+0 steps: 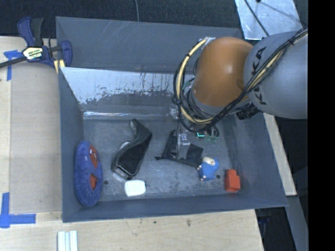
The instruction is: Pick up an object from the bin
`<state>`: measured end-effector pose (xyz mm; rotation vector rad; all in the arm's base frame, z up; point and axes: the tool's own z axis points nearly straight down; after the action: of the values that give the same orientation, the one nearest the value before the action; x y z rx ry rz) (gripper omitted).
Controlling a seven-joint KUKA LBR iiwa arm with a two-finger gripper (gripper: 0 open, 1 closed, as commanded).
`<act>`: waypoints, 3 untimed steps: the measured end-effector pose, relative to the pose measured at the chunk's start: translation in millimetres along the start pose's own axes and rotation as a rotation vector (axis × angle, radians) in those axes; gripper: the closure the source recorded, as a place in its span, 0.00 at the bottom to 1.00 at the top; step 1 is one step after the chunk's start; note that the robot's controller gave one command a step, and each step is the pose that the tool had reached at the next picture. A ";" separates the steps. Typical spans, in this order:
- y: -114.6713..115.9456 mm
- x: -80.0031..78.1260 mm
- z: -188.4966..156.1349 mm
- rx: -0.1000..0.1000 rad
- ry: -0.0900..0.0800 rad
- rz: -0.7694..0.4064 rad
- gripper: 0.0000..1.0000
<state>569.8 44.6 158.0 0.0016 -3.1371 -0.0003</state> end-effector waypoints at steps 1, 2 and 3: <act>-0.9 11.3 92.3 0.000 -0.001 0.070 0.00; -1.2 9.9 91.4 0.000 -0.004 0.071 0.00; -1.4 9.2 90.9 -0.001 -0.006 0.071 0.00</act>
Offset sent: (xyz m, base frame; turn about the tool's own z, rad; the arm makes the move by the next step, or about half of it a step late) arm -0.0102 -0.0001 -0.0880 0.0699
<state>560.2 43.2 67.1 -0.1107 -3.1413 -0.0011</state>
